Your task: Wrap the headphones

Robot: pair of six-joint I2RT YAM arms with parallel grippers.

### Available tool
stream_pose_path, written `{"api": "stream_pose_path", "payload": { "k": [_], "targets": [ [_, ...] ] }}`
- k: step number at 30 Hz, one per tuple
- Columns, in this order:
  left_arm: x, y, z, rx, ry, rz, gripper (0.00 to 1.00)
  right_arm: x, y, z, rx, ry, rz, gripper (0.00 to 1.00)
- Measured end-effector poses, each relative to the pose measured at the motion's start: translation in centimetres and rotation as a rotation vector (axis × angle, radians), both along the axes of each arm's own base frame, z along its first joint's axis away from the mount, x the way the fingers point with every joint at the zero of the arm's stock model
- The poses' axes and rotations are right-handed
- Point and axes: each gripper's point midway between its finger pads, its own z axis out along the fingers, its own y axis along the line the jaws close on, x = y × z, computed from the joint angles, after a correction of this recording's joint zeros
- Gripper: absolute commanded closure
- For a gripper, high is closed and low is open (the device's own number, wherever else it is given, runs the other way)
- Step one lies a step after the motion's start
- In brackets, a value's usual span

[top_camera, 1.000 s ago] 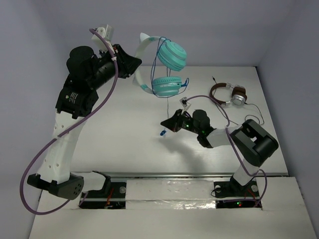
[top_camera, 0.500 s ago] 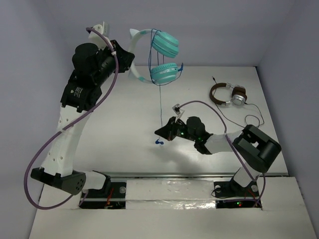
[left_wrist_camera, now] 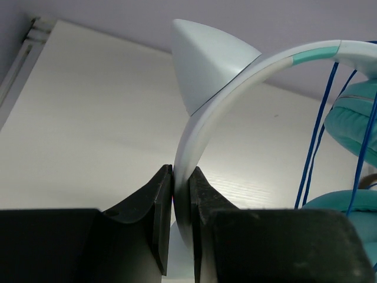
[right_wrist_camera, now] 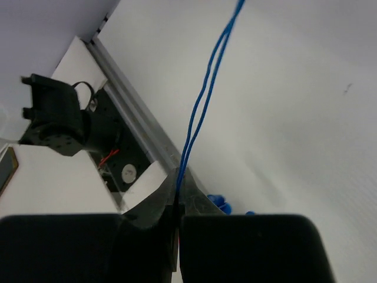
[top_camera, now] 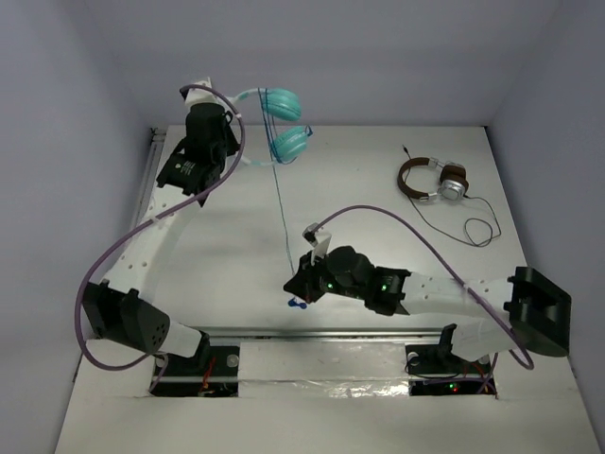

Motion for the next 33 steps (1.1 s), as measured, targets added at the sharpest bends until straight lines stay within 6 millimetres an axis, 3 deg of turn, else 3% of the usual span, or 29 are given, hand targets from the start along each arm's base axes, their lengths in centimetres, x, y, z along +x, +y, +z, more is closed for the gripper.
{"api": "stream_pose_path", "payload": {
  "k": [4, 7, 12, 17, 22, 28, 33],
  "targets": [
    [0.5, 1.0, -5.8, 0.096, 0.122, 0.051, 1.00, -2.4, 0.2, 3.1, -0.074, -0.035, 0.018, 1.00],
    [-0.3, 1.1, -9.4, 0.180, 0.208, 0.059, 1.00, -2.8, 0.0, 7.3, -0.093, -0.083, 0.012, 1.00],
    [-3.1, -1.5, -14.8, 0.309, 0.324, -0.021, 1.00, -1.1, -2.0, 13.8, -0.116, -0.192, -0.070, 1.00],
    [-6.8, -4.5, -19.3, 0.383, 0.432, -0.166, 1.00, 1.0, -4.4, 17.8, -0.176, -0.311, -0.165, 1.00],
    [-10.6, -6.2, -21.5, 0.393, 0.475, -0.300, 1.00, 3.4, -6.4, 18.1, -0.280, -0.391, -0.216, 1.00],
    [-14.9, -7.9, -22.5, 0.419, 0.493, -0.455, 1.00, 8.5, -9.3, 16.0, -0.434, -0.427, -0.285, 1.00],
    [-16.7, -9.1, -22.9, 0.382, 0.499, -0.553, 1.00, 11.2, -10.8, 14.6, -0.537, -0.457, -0.298, 1.00]
  ]
}}
